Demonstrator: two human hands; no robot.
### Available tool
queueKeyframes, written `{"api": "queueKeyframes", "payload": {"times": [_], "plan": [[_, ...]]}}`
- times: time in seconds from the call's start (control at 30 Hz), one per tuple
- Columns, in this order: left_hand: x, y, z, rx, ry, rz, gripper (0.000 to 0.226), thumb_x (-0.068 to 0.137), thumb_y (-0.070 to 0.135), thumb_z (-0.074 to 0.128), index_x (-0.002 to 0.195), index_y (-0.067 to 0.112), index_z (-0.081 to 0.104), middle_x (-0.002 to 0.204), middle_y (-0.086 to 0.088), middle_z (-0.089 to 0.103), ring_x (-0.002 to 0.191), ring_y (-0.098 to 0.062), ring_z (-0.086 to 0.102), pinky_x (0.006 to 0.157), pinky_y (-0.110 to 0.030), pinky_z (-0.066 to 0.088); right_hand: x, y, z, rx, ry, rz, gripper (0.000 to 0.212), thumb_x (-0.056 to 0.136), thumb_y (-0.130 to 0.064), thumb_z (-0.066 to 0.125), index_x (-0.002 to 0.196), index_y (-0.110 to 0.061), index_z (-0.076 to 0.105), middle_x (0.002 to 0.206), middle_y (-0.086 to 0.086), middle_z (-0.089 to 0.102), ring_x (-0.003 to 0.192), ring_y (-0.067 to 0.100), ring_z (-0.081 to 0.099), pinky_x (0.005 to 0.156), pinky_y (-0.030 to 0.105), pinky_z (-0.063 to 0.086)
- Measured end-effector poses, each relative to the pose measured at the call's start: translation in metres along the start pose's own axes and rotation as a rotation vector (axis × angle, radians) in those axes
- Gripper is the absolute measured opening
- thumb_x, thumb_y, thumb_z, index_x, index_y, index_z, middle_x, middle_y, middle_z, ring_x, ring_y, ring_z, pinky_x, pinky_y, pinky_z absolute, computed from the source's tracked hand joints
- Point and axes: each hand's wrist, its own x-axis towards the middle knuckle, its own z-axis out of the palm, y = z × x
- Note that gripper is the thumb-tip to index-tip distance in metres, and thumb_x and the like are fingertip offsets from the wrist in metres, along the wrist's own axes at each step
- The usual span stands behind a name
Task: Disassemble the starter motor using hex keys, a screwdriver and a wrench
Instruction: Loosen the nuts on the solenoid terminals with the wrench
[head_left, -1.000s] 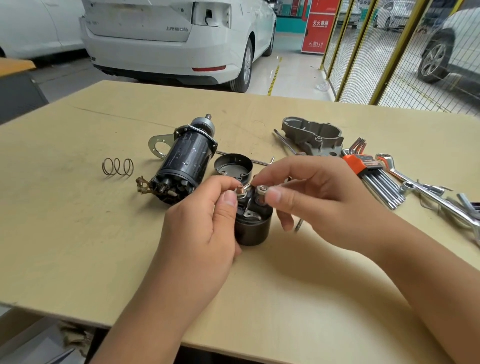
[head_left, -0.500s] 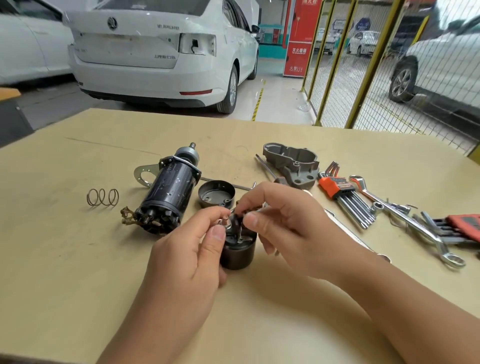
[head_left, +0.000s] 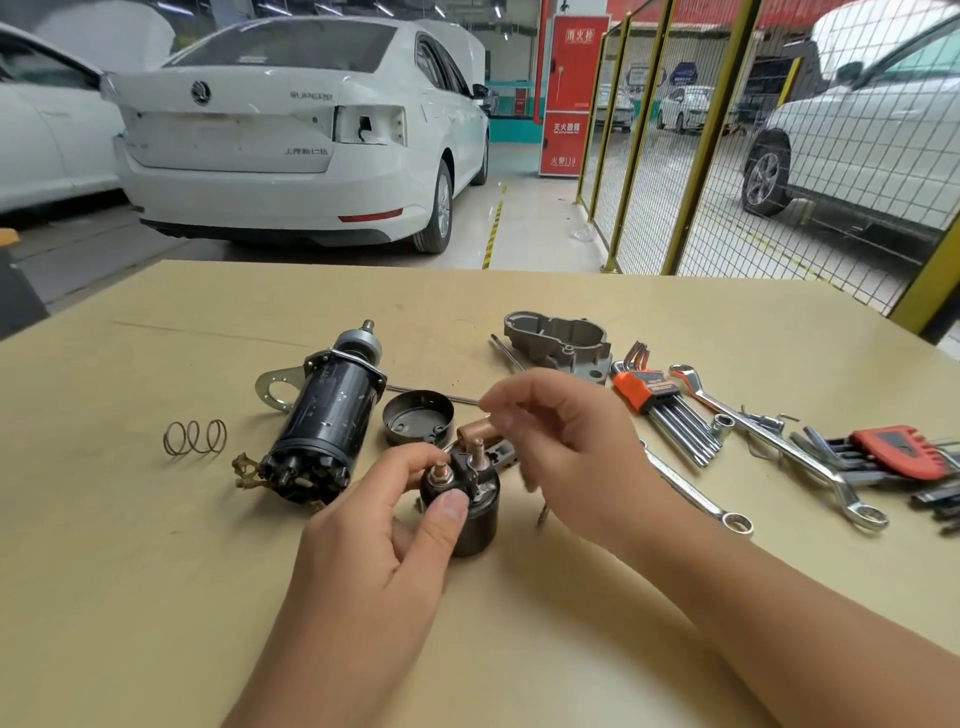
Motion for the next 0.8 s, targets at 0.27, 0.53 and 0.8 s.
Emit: {"api": "queueKeyframes", "payload": {"times": [0.27,0.53,0.8], "plan": [[-0.001,0.001,0.002,-0.034,0.028,-0.02,0.029,0.081,0.056,0.064,0.103,0.041,0.054,0.075,0.003,0.072,0.051,-0.025,0.064,0.068,-0.041,0.054,0.001,-0.004,-0.004,-0.629,-0.038,-0.048,0.011,0.085,-0.038,0.078,0.089,-0.029,0.072,0.083,-0.024,0.068,0.072,0.003,0.059,0.059,0.024,0.045],[-0.003,0.002,0.0,-0.06,-0.013,-0.078,0.06,0.068,0.065,0.073,0.12,0.058,0.043,0.115,0.032,0.061,0.051,-0.009,0.059,0.061,-0.027,0.046,0.02,0.006,-0.059,-1.066,-0.106,0.424,0.035,0.093,-0.06,0.053,0.101,-0.028,0.062,0.102,-0.004,0.063,0.099,0.025,0.058,0.064,0.034,0.04],[-0.002,0.0,0.002,-0.026,-0.084,-0.07,0.068,0.068,0.042,0.073,0.123,0.065,0.04,0.115,0.038,0.063,0.052,-0.012,0.059,0.06,-0.016,0.047,0.027,0.004,-0.075,-1.009,-0.244,0.569,0.025,0.089,-0.019,0.047,0.104,-0.028,0.065,0.11,0.004,0.064,0.1,0.031,0.058,0.081,0.039,0.054]]}}
